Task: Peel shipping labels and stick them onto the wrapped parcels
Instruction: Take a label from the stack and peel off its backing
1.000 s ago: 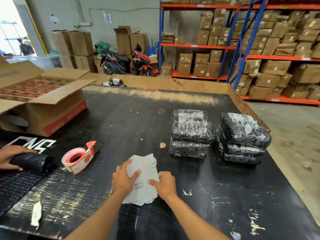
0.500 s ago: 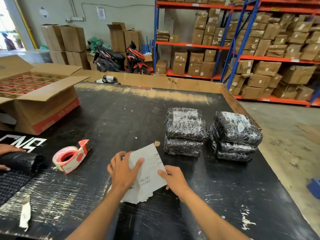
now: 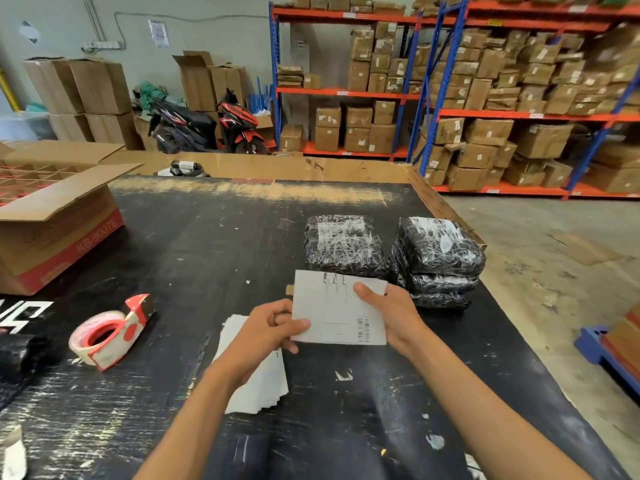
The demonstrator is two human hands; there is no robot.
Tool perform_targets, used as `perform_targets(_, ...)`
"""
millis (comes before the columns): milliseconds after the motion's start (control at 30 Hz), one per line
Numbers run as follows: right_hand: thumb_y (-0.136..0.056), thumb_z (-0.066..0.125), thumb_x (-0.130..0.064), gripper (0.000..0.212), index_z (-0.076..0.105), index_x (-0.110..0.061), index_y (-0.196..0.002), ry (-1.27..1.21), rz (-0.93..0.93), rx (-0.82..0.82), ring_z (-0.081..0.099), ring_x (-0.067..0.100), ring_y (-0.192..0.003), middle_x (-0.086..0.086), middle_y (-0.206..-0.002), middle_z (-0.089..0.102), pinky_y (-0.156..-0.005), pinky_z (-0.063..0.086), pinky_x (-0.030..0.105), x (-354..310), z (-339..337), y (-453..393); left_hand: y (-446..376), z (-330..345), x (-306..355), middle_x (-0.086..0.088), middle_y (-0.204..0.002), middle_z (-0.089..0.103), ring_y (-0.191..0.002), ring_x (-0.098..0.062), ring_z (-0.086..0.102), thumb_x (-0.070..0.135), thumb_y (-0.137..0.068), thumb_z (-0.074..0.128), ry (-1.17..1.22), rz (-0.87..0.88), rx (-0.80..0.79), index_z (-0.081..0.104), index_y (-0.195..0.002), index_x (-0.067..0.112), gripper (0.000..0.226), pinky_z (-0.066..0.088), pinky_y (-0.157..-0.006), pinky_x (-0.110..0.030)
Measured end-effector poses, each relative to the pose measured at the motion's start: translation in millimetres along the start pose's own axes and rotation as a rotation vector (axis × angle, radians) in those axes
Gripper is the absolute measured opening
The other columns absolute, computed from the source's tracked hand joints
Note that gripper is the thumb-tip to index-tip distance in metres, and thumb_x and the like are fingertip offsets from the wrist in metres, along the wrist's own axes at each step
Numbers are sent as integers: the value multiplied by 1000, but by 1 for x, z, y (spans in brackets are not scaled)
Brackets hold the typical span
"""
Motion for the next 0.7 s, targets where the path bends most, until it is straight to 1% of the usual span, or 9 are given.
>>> perform_targets(67,-87,77,-22,17,76,-11,-100,143,-26,-33,77,27,-91,11,-101,79,-67,63,36,-14,-8,3,2,6,11,-10,-90,76,-73,-17,67,18,-95,63,50,29,1,72,-97,11,12,51,-59,-24)
perform_targets(100,-86,77,-23,18,76,-11,-100,193,-46,-53,77,27,-91,11,-100,79,-68,63,37,-21,-11,4,2,8,16,-11,-88,75,-72,-17,67,18,-96,61,81,49,14,73,-97,9,15,51,-58,-24)
perform_targets(200,-85,78,-24,22,76,-10,-103,283,-119,-89,77,29,-92,12,-99,79,-75,64,42,-42,-20,9,5,11,28,-13,-86,73,-69,-17,66,19,-97,57,154,92,32,73,-99,3,22,50,-55,-23)
perform_targets(300,-82,80,-24,25,76,-10,-102,346,-167,-116,77,30,-91,13,-99,79,-77,63,45,-61,-24,13,10,17,34,-16,-87,74,-66,-17,65,25,-91,60,238,100,32,73,-100,2,28,50,-53,-22)
perform_targets(433,-77,81,-27,27,77,-11,-98,403,-180,-149,77,30,-88,13,-96,79,-69,64,38,-79,-25,16,13,21,36,-18,-85,74,-61,-18,65,28,-87,61,289,97,67,74,-96,3,29,49,-50,-21)
perform_targets(533,-72,82,-28,27,77,-12,-93,408,-186,-187,78,26,-83,13,-93,80,-63,63,32,-90,-24,19,15,24,39,-17,-83,74,-60,-16,65,28,-87,62,304,108,52,77,-88,10,24,48,-48,-20)
perform_targets(633,-72,82,-27,28,77,-11,-95,433,-185,-224,78,27,-83,14,-93,79,-60,62,31,-97,-22,19,16,26,41,-16,-82,74,-59,-15,64,26,-88,62,295,106,54,78,-87,10,23,47,-47,-20)
perform_targets(700,-72,83,-28,25,78,-15,-92,450,-178,-240,78,29,-84,14,-93,79,-61,62,32,-99,-20,19,15,27,41,-15,-81,73,-58,-14,63,21,-91,62,277,96,57,77,-90,6,21,45,-45,-19)
Point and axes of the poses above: each hand's wrist, its own y-axis away from the middle knuckle, its own z-axis out of the palm, x = y × z, the point moved 3 cm from there along -y, towards the middle knuckle
